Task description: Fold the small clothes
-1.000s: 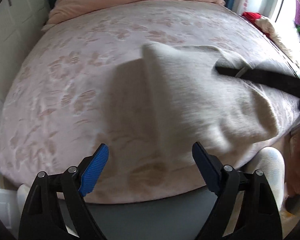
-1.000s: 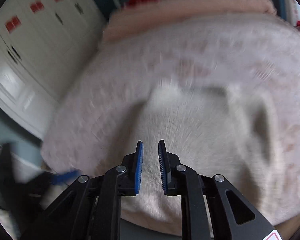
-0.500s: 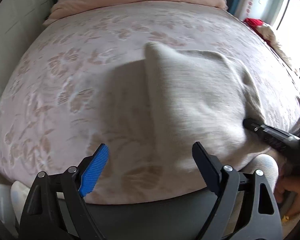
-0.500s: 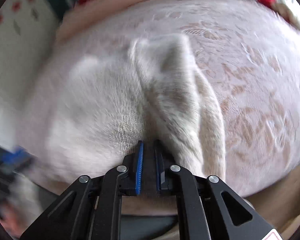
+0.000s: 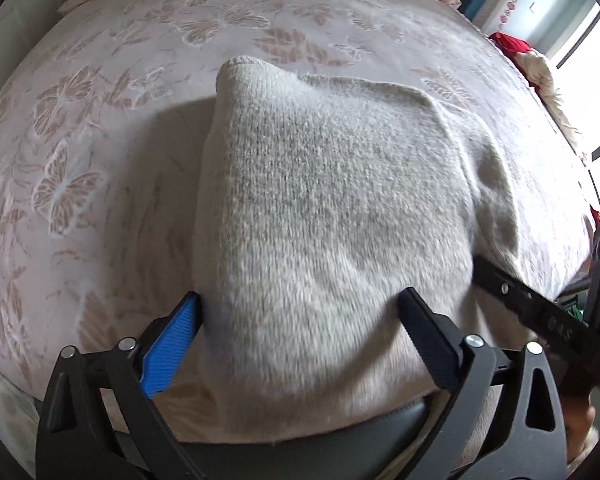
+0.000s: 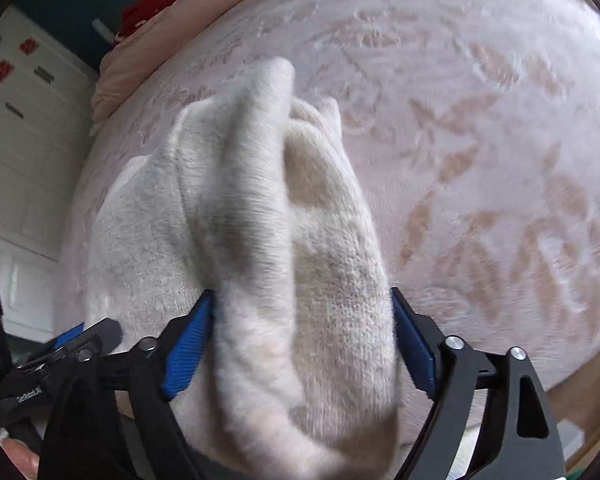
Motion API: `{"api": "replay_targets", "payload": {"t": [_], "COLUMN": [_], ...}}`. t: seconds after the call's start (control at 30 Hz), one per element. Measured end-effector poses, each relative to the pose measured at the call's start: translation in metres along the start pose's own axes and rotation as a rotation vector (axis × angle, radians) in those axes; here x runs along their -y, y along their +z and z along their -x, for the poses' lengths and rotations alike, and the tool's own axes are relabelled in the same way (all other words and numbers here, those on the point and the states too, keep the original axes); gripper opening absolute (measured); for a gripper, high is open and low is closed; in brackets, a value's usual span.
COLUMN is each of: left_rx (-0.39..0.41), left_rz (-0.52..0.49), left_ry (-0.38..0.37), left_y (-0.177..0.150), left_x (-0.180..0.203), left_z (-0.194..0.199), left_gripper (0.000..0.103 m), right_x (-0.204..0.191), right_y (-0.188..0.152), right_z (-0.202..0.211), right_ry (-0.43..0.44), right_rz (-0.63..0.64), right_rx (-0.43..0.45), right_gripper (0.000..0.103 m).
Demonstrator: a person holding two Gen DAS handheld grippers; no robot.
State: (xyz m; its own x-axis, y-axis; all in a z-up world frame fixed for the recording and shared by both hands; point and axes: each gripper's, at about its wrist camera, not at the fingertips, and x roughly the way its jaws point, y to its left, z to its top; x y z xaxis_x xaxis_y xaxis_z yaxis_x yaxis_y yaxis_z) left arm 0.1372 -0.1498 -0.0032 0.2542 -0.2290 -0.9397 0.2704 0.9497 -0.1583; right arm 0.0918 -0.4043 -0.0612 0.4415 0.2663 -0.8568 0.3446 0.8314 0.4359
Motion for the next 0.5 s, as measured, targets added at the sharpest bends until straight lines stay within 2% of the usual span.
{"api": "replay_targets", "payload": {"t": [0.23,0.4,0.5], "left_rx": [0.0,0.018,0.013], "left_rz": [0.004,0.015,0.042], "left_ry": [0.025,-0.012,-0.077], "left_y": [0.01,0.01,0.012], "left_x": [-0.001,-0.006,-0.014], "left_z": [-0.024,-0.033,-0.04], "left_gripper": [0.098,0.098,0.098], "right_x": [0.001,0.001,0.001], "right_y": [-0.007,-0.003,-0.004], "right_z": [-0.014,-0.019,-0.016], "right_ry": [0.053,0.057,0.06], "right_rz": [-0.013,-0.002,-0.005], "right_rx": [0.024,0.036,0.047], "right_gripper": [0.098,0.098,0.098]}}
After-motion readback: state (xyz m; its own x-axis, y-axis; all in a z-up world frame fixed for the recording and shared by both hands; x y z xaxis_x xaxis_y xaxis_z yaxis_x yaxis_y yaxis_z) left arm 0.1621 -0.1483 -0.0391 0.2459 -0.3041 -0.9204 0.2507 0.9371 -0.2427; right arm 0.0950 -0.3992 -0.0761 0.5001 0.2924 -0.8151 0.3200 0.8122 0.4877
